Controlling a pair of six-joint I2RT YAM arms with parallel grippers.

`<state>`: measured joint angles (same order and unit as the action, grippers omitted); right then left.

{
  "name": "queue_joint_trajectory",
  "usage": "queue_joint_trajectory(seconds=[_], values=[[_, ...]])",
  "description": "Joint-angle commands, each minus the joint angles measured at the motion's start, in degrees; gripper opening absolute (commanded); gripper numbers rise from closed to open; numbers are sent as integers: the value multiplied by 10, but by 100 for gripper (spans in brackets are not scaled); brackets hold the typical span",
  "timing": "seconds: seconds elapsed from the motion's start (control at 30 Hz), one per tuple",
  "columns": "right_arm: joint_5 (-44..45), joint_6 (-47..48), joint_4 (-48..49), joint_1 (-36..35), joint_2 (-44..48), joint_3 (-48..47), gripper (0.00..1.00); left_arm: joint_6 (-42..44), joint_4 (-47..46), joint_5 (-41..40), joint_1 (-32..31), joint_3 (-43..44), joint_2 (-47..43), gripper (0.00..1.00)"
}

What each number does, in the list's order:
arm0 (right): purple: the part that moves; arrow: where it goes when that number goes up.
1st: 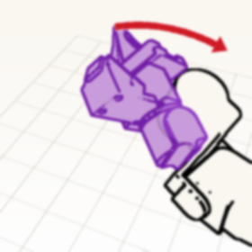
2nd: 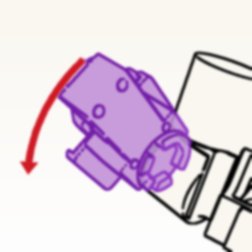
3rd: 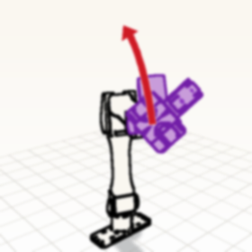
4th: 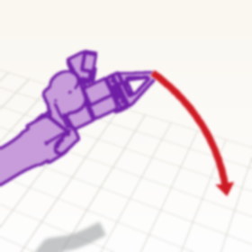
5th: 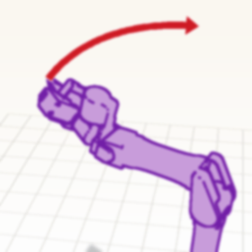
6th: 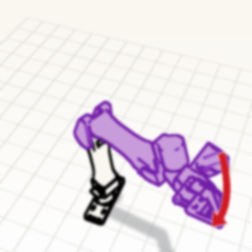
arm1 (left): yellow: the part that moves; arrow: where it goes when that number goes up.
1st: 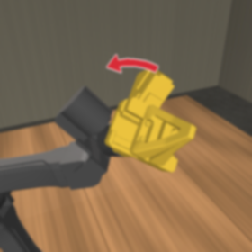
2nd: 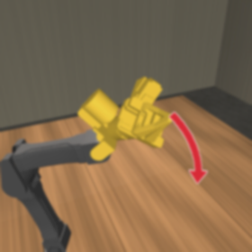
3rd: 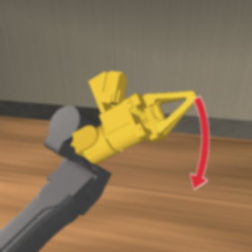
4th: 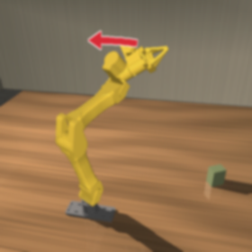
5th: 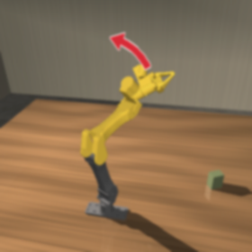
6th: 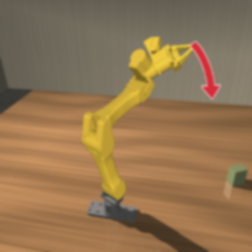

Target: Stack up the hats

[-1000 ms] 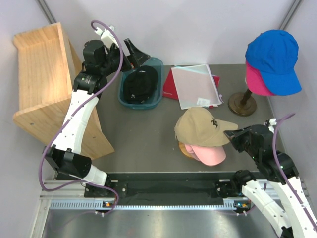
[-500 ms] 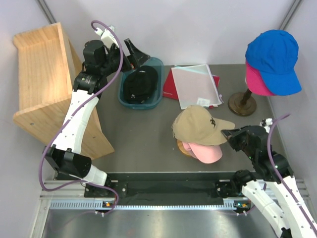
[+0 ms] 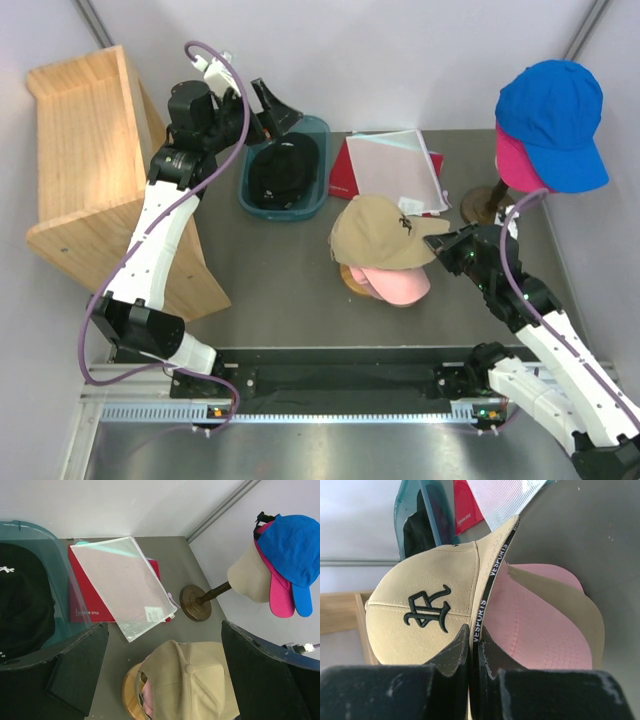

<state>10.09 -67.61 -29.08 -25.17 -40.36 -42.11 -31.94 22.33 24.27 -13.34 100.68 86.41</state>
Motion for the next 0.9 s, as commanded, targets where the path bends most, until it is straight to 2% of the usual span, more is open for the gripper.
queue_joint_trajectory(seconds=[0.0, 0.17, 0.63, 0.77, 0.87], values=[[48, 86, -57, -12, 55, 19, 0, 21, -21, -8, 5, -3, -5, 99], [70, 105, -119, -13, 110, 36, 0, 19, -26, -4, 4, -14, -4, 99], [79, 103, -172, -14, 26, 80, 0, 15, -32, 0, 5, -22, 0, 99], [85, 103, -185, -15, 40, 79, 0, 21, -29, -5, 4, -24, 6, 99], [90, 103, -194, -15, 69, 64, 10, 30, -26, -12, 4, -37, 10, 99]])
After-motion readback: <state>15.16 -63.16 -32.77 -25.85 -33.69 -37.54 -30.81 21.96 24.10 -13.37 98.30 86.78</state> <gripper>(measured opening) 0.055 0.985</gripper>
